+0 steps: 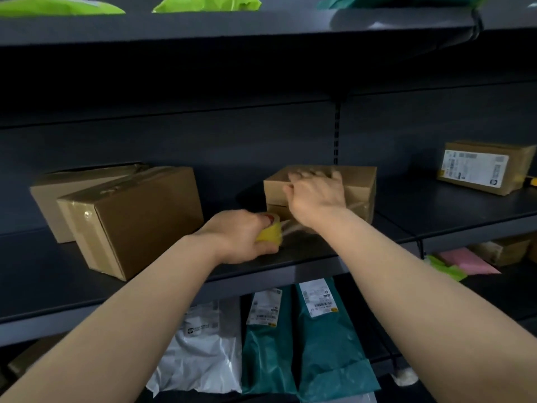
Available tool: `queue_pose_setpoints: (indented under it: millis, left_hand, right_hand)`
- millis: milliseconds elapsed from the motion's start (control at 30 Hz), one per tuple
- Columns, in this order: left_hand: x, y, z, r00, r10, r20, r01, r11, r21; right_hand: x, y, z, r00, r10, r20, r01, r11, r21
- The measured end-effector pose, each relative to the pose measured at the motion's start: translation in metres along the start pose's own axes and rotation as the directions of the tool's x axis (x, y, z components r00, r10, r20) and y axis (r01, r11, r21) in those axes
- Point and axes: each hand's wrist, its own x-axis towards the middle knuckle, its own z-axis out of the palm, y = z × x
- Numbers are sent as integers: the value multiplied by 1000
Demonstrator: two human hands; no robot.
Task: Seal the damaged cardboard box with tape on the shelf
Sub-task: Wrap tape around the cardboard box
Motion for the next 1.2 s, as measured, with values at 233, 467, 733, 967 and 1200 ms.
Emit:
queue_pose_setpoints:
  millis: [233,467,733,967,1200]
  left_hand:
    - [-9,-21,-2,991,1,-134,33,968,250]
    - [-27,-66,9,977,-153,-151,188,950,248]
    - [0,-37,15,936,-120,-330,218,935,279]
    - [1,-39,22,899,-92,-429,237,924,299]
    - [23,-18,29,881,-258,-398,356,914,196]
  right_hand:
    - [-12,25,-21,1000,19,2,-19,993,118]
    - [-24,44,-28,1000,4,-2,-4,994,109]
    - [-36,86,-29,995,-90,-36,97,939,329]
    - [-34,90,-25,991,-119,-68,136,924,357]
    - [-38,94,-29,975,-199,-100,218,947,237]
